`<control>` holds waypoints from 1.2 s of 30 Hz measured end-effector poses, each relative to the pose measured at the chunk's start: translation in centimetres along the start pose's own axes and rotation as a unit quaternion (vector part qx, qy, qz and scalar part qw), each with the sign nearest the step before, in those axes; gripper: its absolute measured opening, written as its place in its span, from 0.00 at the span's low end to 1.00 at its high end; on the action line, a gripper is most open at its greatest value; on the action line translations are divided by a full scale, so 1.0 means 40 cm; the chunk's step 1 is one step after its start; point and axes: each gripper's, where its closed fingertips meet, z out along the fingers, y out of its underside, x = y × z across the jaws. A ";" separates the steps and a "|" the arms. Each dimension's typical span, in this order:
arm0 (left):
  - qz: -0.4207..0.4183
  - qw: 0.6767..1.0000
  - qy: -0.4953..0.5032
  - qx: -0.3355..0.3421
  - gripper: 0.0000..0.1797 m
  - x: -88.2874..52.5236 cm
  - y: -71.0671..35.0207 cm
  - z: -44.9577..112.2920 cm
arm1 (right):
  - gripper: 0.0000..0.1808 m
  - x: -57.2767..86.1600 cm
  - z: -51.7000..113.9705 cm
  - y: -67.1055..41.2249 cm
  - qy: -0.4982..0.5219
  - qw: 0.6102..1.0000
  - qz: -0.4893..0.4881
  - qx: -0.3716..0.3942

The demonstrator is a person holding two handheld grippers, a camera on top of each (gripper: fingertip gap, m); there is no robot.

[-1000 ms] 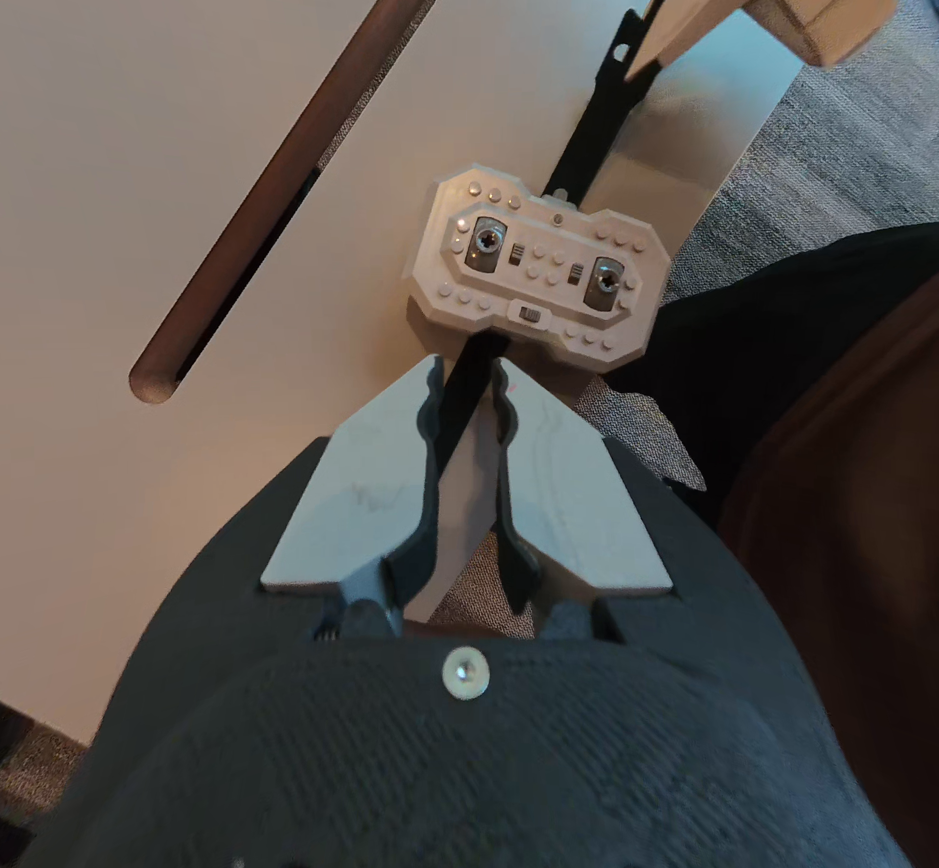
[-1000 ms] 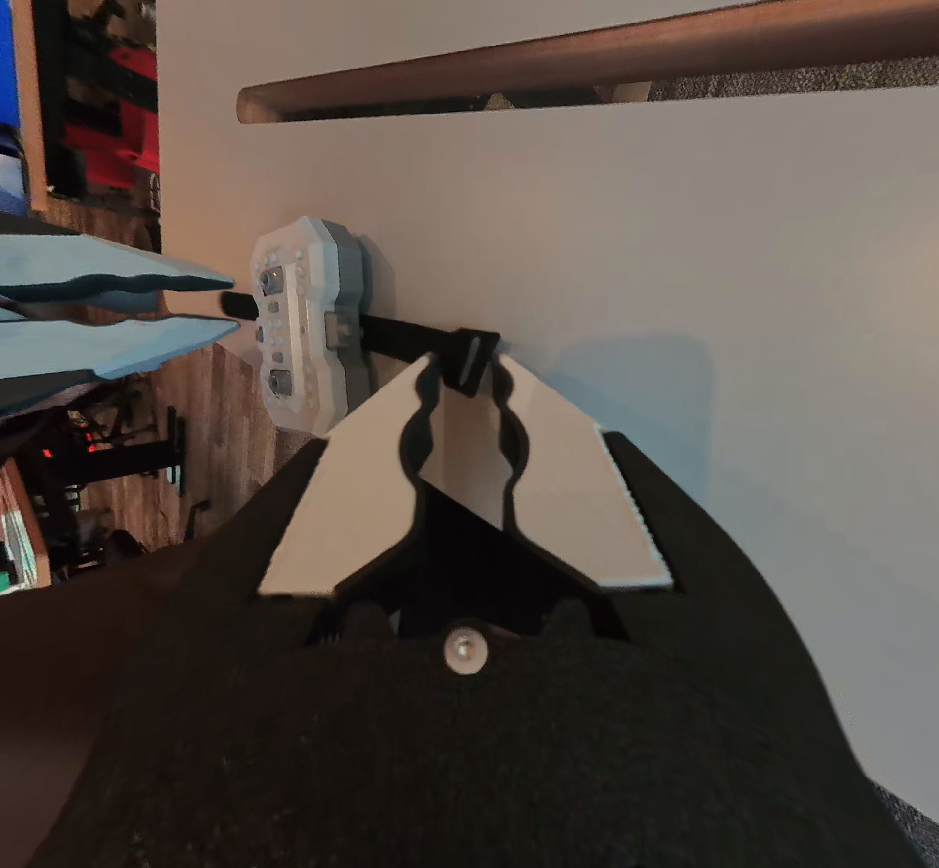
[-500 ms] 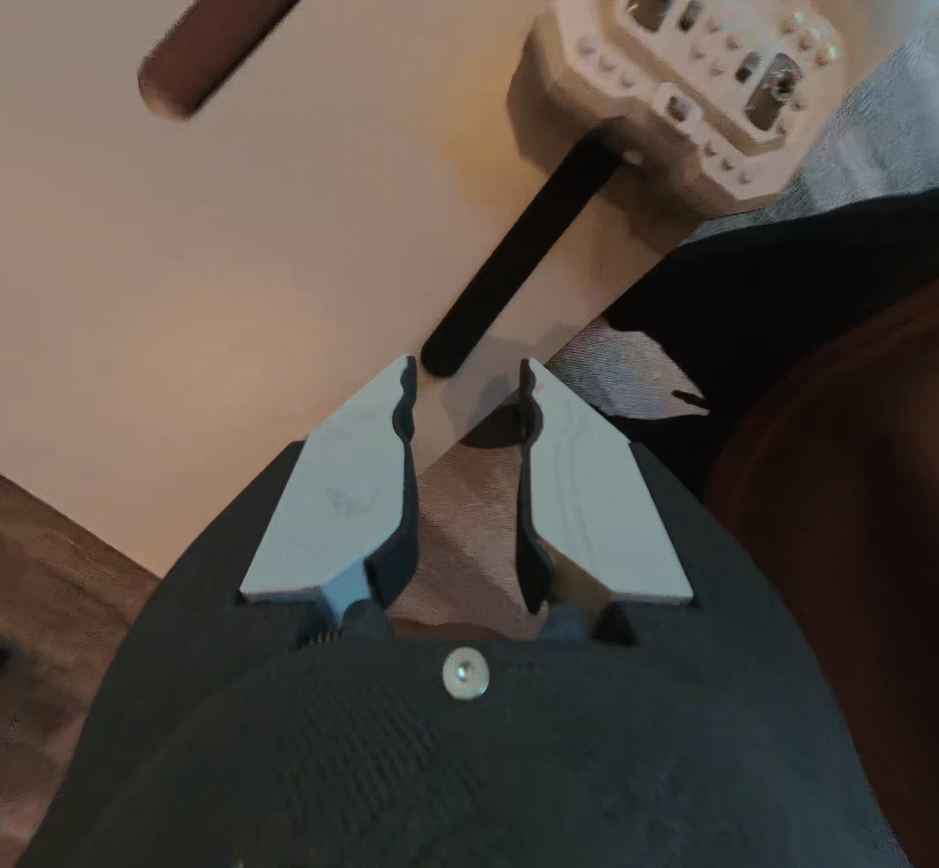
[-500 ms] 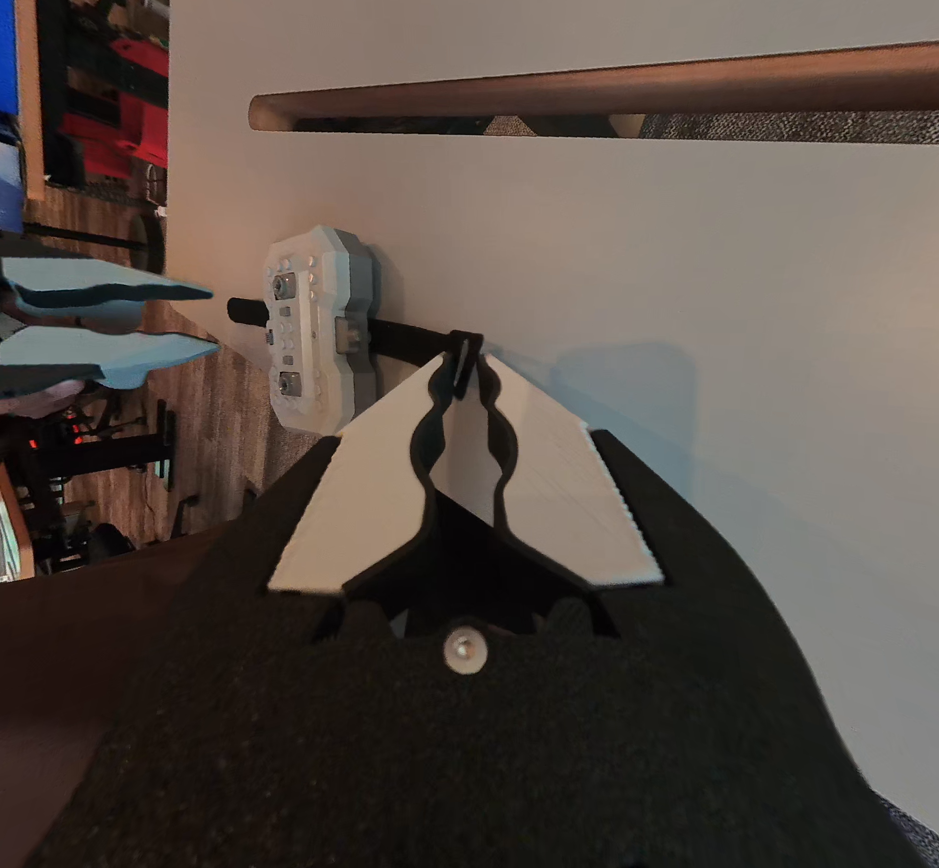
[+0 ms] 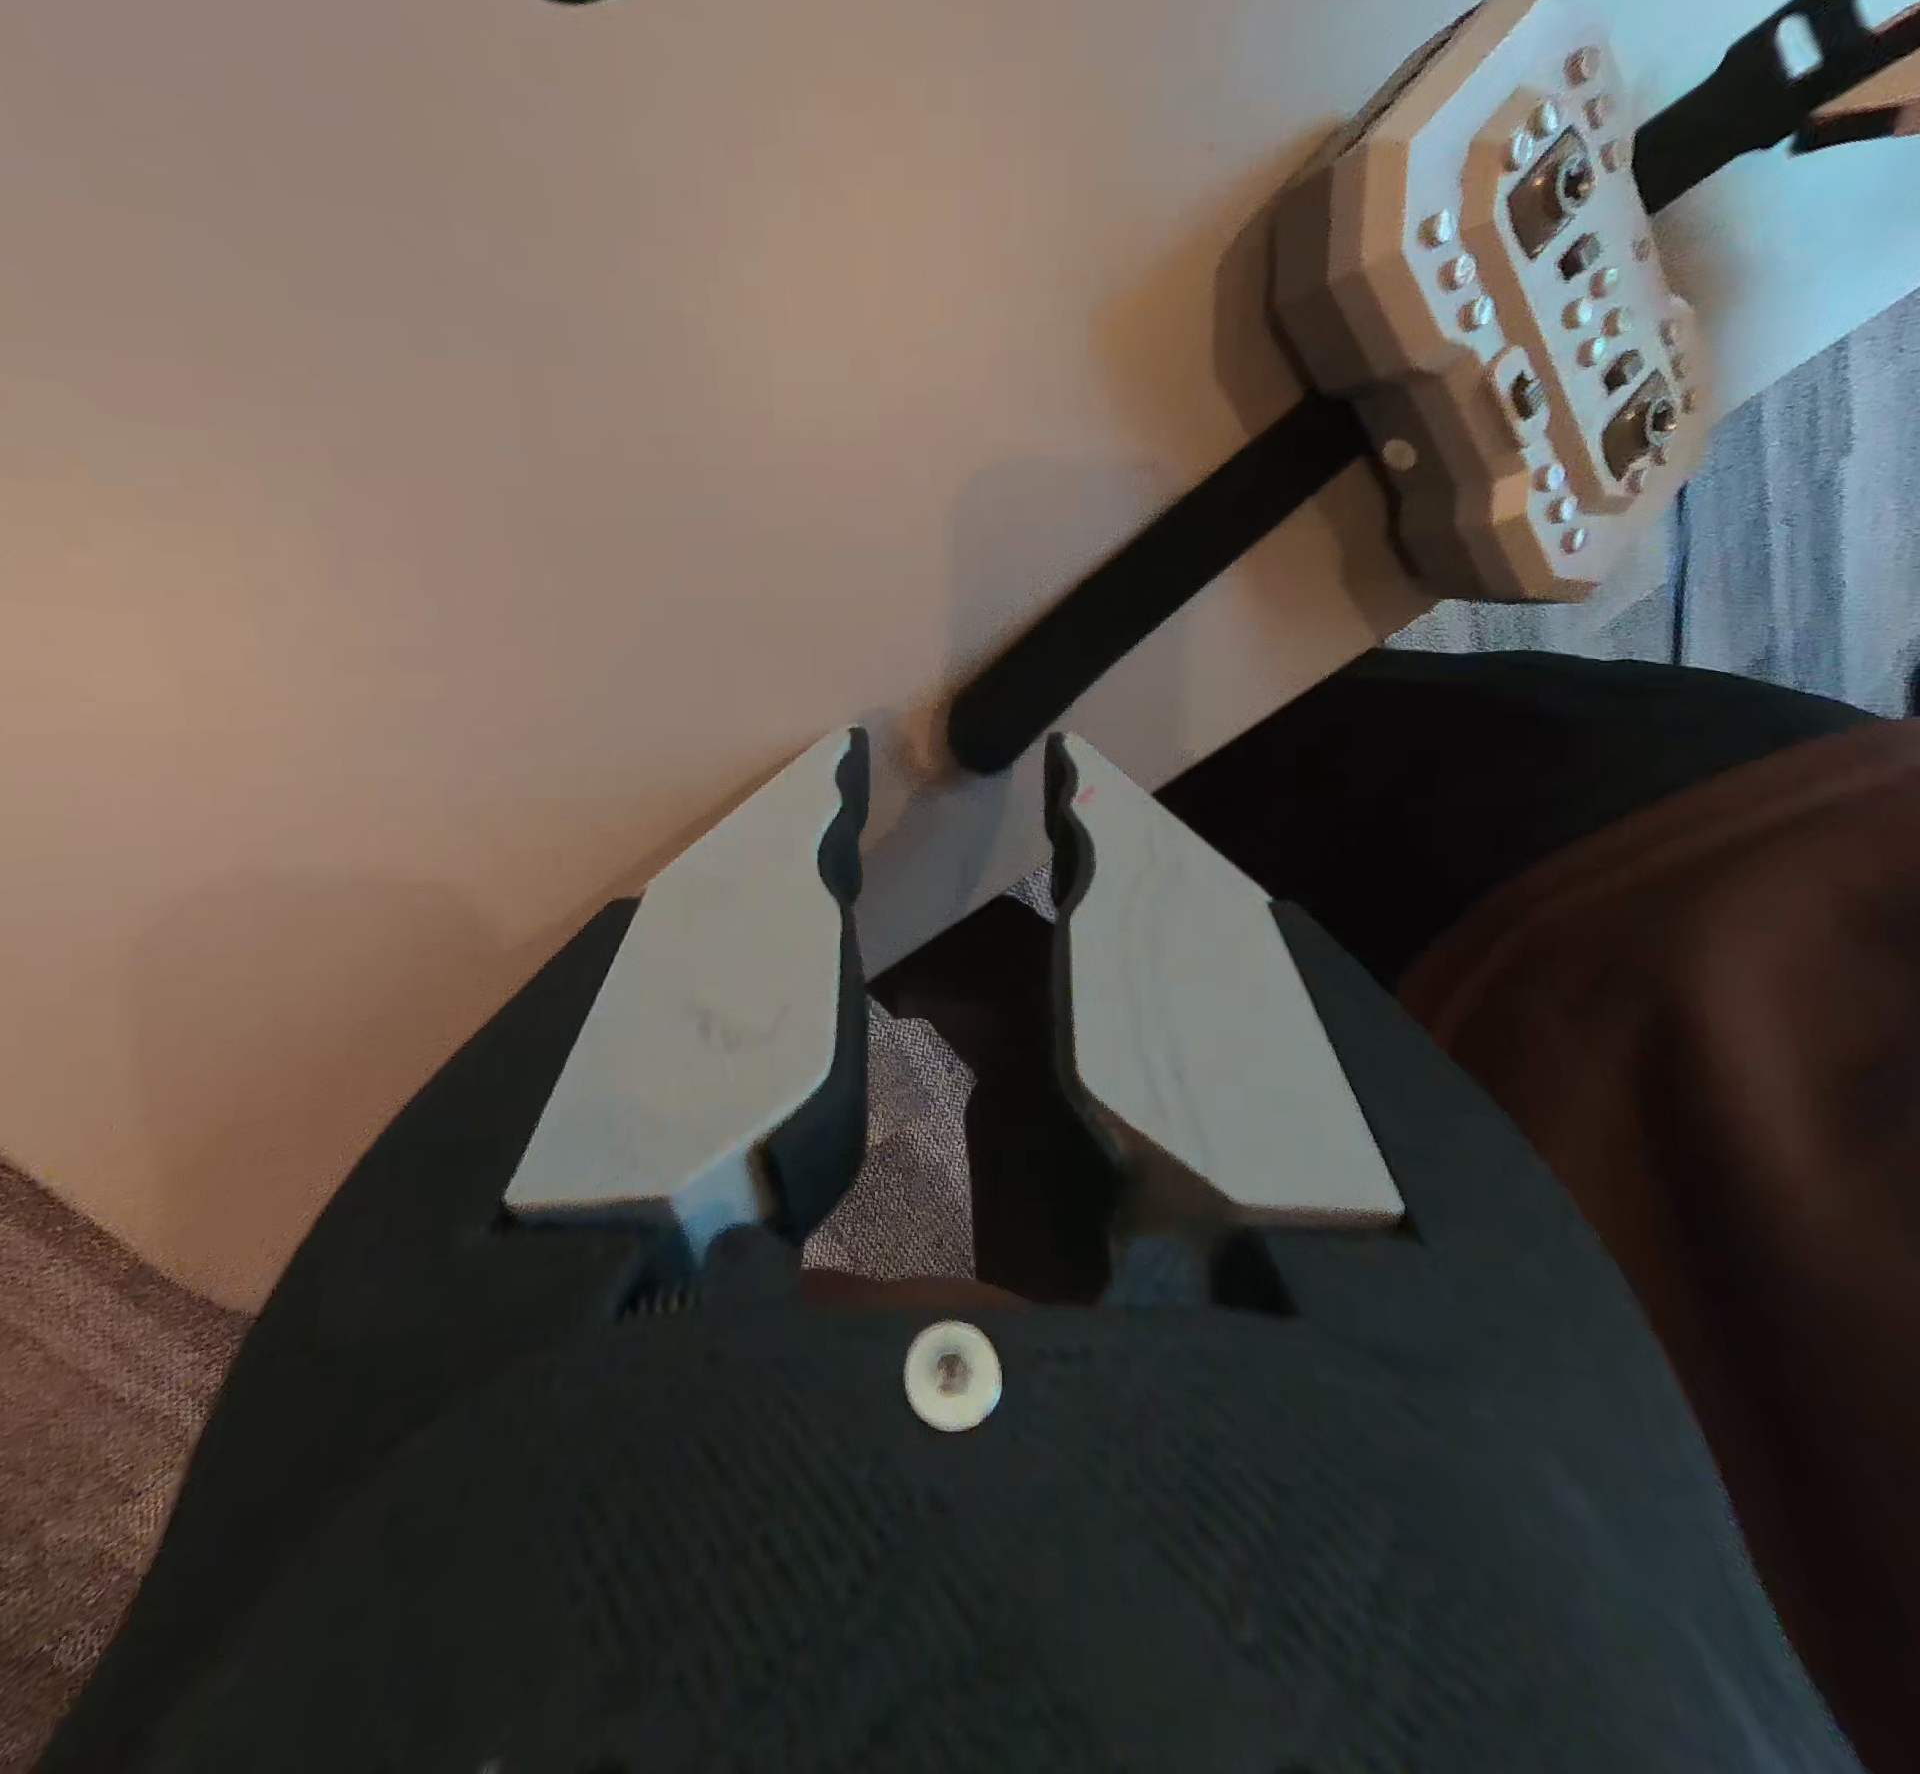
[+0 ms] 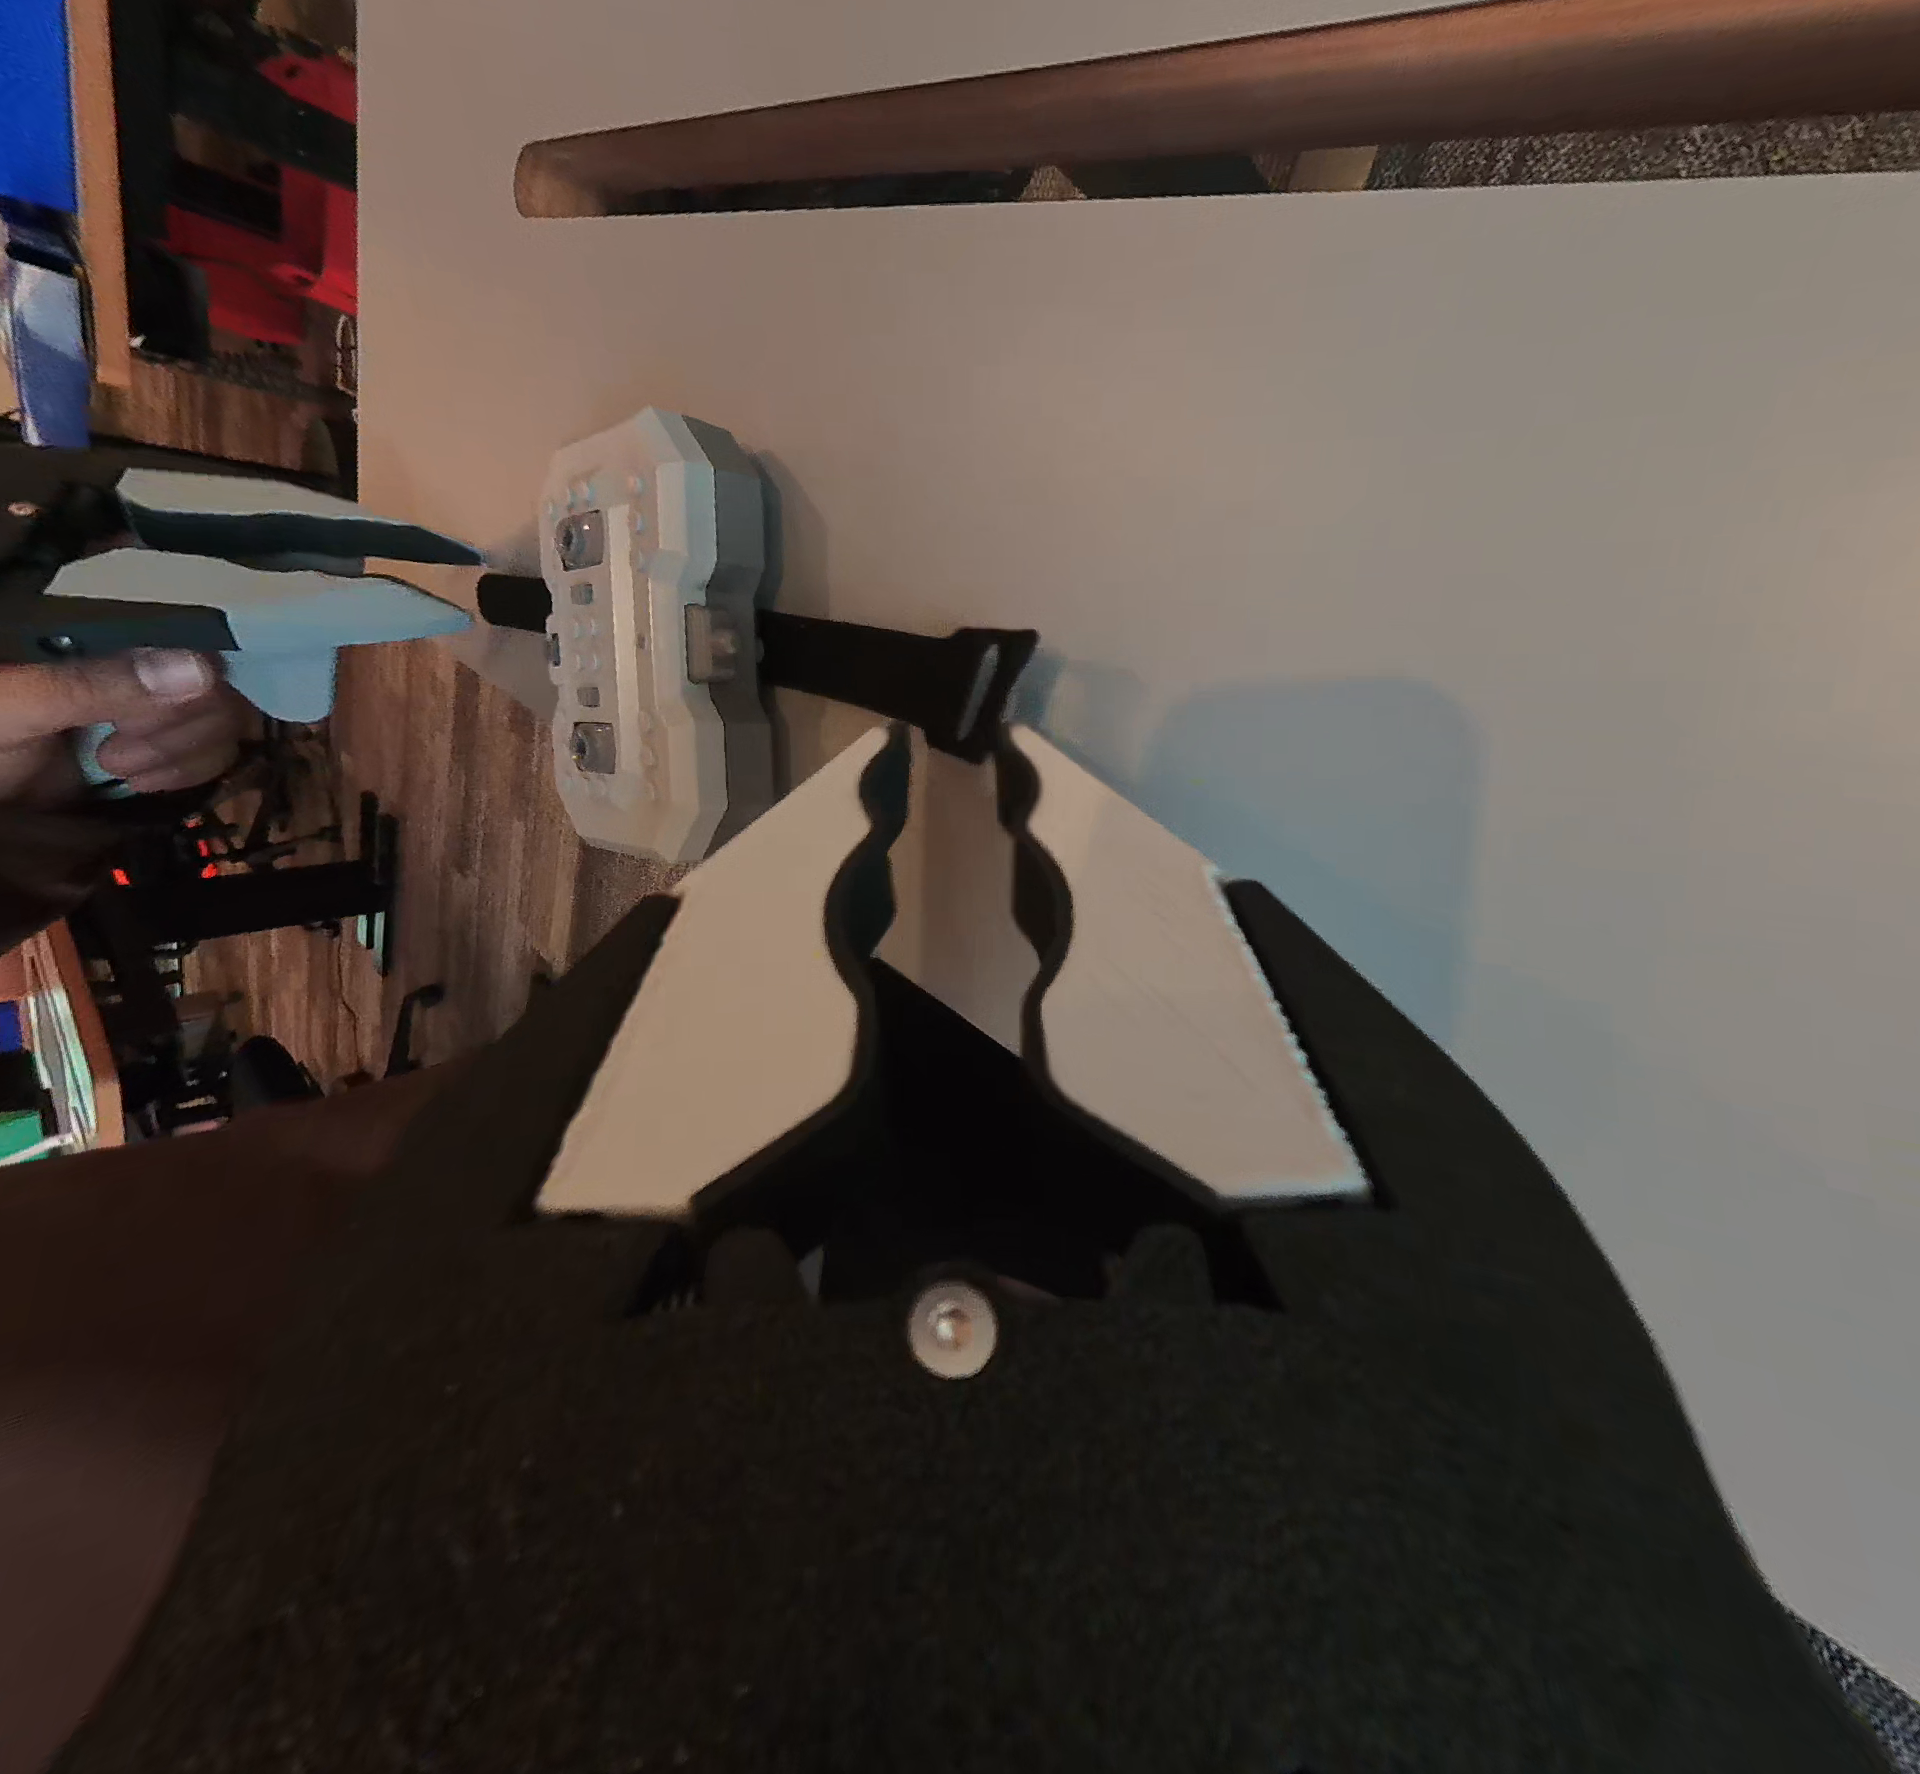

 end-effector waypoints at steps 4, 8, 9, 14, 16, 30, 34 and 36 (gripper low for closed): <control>0.006 1.000 -0.005 -0.026 0.02 -0.003 0.004 0.012 | 0.01 -0.035 -0.005 -0.026 -0.017 0.999 -0.017 0.025; -0.019 0.999 0.024 -0.028 0.00 0.021 0.013 0.017 | 0.00 -0.078 -0.014 -0.037 -0.031 0.997 -0.057 0.032; -0.027 0.999 0.034 -0.025 0.00 0.030 0.012 0.015 | 0.00 -0.094 -0.018 -0.040 -0.035 0.996 -0.075 0.035; -0.045 0.997 0.063 -0.018 0.00 0.057 0.011 0.007 | 0.00 -0.180 -0.011 -0.041 -0.026 0.981 -0.189 0.022; -0.041 0.997 0.068 -0.017 0.00 0.064 0.009 0.004 | 0.01 -0.209 0.008 -0.029 -0.015 0.972 -0.234 0.002; -0.038 0.985 0.169 0.022 0.13 0.222 -0.129 0.019 | 0.06 -0.254 0.116 0.030 -0.008 0.958 -0.283 -0.054; -0.025 0.985 0.172 0.012 0.14 0.234 -0.148 0.031 | 0.05 -0.252 0.115 0.029 -0.020 0.959 -0.276 -0.057; -0.019 0.985 0.171 0.013 0.15 0.240 -0.160 0.036 | 0.05 -0.252 0.115 0.029 -0.026 0.960 -0.271 -0.057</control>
